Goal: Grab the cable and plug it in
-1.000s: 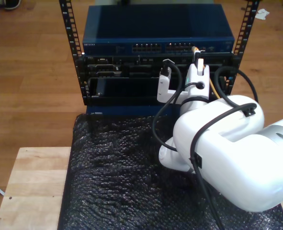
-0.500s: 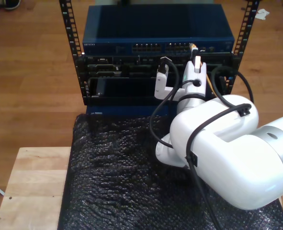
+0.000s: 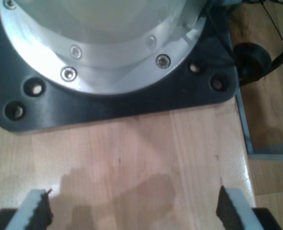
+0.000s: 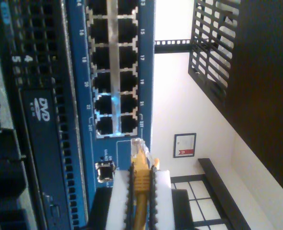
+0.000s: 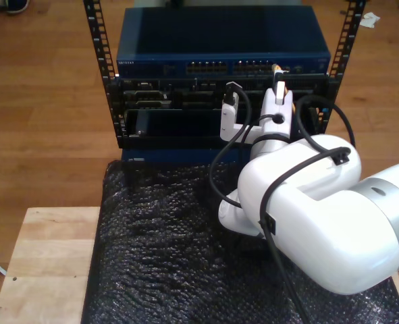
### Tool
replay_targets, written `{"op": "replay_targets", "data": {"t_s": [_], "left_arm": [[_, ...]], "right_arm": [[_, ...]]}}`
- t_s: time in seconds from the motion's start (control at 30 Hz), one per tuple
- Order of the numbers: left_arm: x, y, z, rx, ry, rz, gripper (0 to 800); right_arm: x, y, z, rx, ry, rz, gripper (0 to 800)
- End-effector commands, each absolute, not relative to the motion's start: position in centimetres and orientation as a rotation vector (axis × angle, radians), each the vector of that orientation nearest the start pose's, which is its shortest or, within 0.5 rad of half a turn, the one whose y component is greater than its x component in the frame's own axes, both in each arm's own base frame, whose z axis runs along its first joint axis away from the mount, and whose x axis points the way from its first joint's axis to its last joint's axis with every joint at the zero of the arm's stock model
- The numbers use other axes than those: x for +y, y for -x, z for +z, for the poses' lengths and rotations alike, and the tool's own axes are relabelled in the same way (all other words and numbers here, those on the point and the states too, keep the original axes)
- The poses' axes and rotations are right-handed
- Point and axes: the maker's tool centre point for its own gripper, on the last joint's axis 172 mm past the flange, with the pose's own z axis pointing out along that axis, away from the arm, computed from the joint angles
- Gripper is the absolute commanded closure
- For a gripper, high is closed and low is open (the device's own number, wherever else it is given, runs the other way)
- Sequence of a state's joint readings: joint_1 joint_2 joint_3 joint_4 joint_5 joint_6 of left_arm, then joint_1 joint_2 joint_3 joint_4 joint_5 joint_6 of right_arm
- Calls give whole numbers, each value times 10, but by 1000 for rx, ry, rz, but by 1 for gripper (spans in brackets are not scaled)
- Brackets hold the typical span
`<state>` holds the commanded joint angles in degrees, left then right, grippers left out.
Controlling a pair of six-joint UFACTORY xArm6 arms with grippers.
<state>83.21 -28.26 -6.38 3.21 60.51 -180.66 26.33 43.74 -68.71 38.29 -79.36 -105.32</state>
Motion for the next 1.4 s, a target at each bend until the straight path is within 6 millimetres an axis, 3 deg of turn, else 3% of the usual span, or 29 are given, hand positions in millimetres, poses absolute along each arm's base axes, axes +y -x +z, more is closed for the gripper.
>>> {"op": "replay_targets", "data": {"t_s": [0.3, 0.8, 0.97, 1.4], "left_arm": [[123, -3, 30, 2628, 2274, -471, 0], [123, -4, 30, 2630, 2272, -471, 0], [123, -3, 30, 2629, 2272, -472, 0], [123, -4, 30, 2629, 2271, -469, 0]], "right_arm": [[130, -652, 280, 931, -1169, 1134, 800], [127, -652, 274, 927, -1187, 1125, 800], [137, -651, 271, 940, -1183, 1135, 800], [140, -655, 271, 933, -1184, 1146, 800]]}}
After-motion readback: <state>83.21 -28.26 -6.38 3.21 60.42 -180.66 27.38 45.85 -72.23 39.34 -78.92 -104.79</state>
